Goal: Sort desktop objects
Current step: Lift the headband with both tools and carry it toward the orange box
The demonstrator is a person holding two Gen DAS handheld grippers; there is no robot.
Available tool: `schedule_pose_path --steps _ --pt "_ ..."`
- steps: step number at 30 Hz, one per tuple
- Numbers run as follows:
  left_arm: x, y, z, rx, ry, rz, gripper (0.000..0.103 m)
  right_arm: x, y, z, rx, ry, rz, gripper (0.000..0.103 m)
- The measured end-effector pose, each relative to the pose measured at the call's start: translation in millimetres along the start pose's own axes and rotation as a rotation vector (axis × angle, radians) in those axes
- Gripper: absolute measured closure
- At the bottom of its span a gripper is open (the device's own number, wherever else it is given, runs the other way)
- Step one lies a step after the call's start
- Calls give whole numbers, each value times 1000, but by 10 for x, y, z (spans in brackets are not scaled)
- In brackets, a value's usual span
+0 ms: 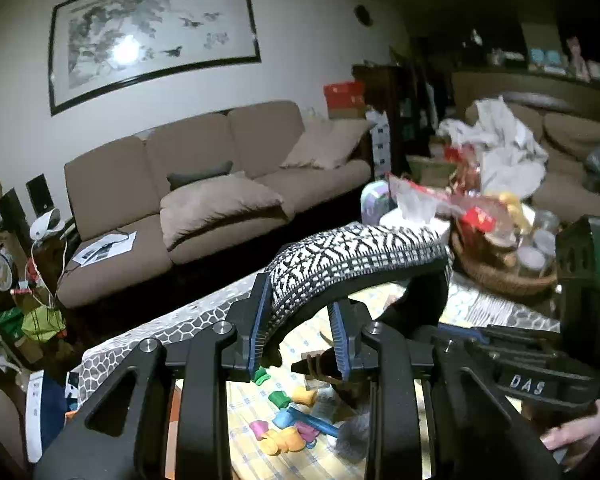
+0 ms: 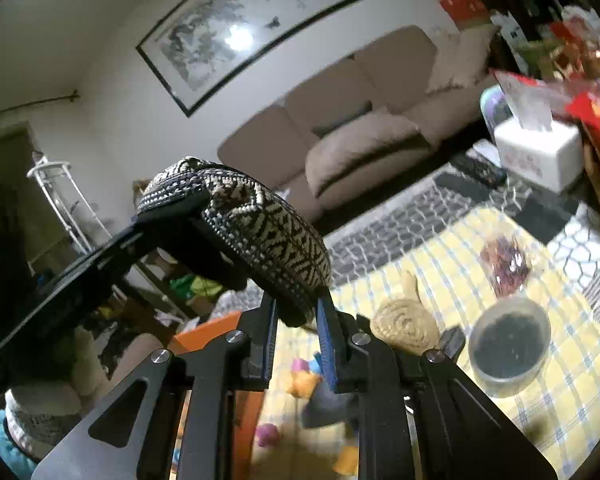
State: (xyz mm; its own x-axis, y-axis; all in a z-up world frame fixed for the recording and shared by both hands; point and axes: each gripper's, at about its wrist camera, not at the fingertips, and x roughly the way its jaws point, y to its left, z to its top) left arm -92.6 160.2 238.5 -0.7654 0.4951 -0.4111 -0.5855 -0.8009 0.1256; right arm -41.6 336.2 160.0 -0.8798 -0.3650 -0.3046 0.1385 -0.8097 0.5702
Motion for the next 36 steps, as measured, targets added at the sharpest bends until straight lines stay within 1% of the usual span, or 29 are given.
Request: schedule_pose_path --steps 5,8,15,17,21,28,32,36 --pt "-323 246 69 -89 -47 -12 77 -223 257 191 -31 -68 52 83" --pt "-511 376 93 -123 -68 -22 77 -392 462 291 -60 -108 88 83" --pt "-958 649 230 -186 -141 -37 77 -562 863 382 -101 -160 149 83" --pt "-1082 746 273 -197 -156 -43 77 -598 957 416 -102 -177 168 83" --pt "-1285 881 337 -184 -167 -25 77 -654 1169 486 -105 -191 218 83" --pt "-1567 1073 341 -183 -167 9 77 -664 1509 483 -117 -177 268 83" --pt "-1689 1221 334 -184 -160 34 77 -573 1724 447 -150 -134 264 83" --pt "-1726 1383 285 -206 -153 64 77 -368 1899 459 -165 -92 263 83"
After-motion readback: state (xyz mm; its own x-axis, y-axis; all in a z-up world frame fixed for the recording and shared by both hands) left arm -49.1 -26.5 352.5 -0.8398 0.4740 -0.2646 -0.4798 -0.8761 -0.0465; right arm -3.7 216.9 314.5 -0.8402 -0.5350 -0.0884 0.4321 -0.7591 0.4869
